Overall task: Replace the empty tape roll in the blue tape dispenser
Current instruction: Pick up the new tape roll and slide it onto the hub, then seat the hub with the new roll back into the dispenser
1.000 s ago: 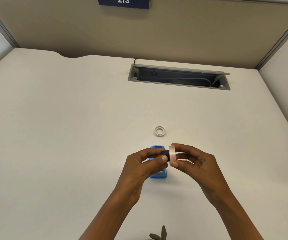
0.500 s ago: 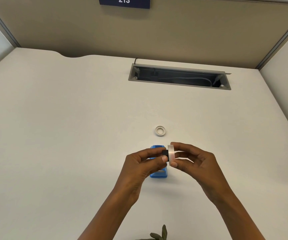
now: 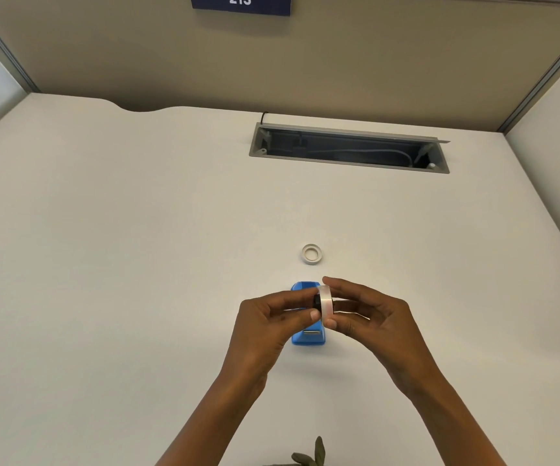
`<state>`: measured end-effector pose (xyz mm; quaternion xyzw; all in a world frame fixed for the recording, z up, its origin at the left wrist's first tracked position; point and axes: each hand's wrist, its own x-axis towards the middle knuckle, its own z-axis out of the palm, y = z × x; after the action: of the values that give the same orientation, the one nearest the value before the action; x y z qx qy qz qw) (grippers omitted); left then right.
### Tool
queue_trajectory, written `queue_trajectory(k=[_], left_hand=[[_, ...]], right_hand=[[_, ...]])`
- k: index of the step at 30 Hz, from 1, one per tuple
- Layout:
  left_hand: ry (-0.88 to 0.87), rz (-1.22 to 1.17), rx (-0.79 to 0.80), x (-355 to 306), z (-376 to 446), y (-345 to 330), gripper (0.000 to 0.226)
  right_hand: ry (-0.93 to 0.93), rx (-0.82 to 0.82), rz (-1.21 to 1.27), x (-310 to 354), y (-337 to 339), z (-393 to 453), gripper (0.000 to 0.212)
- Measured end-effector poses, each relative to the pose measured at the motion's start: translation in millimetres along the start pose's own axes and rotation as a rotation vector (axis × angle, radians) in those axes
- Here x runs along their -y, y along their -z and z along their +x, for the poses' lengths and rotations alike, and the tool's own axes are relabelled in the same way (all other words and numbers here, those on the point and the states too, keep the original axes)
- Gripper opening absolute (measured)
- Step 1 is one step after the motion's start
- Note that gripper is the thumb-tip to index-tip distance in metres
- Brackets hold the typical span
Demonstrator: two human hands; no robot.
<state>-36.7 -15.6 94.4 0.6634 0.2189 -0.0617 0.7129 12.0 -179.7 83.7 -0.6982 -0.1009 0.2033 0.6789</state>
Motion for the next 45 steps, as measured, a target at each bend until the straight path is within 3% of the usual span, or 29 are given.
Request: queue_trajectory(k=[4,13,23,27,31,45], left_hand=[[-0.014,0.04,-0.061,6,-1,-2,0.025],[0.014,0.09,-0.041,27,5,-3,0.024],[-0.197,0.324,-0.105,37,29,-1,0.025],[-0.264,0.383,-0.111,49,36,2,0.036],[-0.222,0.381,-0.09,58,42,7,0.047],[-0.174,0.353,-0.05,73,57,9,0.049]], right_hand=[[-0.033,0.01,-0.041,-7,-1,-1,0.046],[-0.071,0.022,-0.161,-24,4,1,0.048],[0.06,-0.117,-0.42,-37,-3,35,0.046],[0.053,-0.123,-0.467,-45,-4,44,0.049],[0.027,-0.12,-0.501,-50,-3,51,0.051],[0.007,-0.065,-0.541,-62,-1,60,0.048]])
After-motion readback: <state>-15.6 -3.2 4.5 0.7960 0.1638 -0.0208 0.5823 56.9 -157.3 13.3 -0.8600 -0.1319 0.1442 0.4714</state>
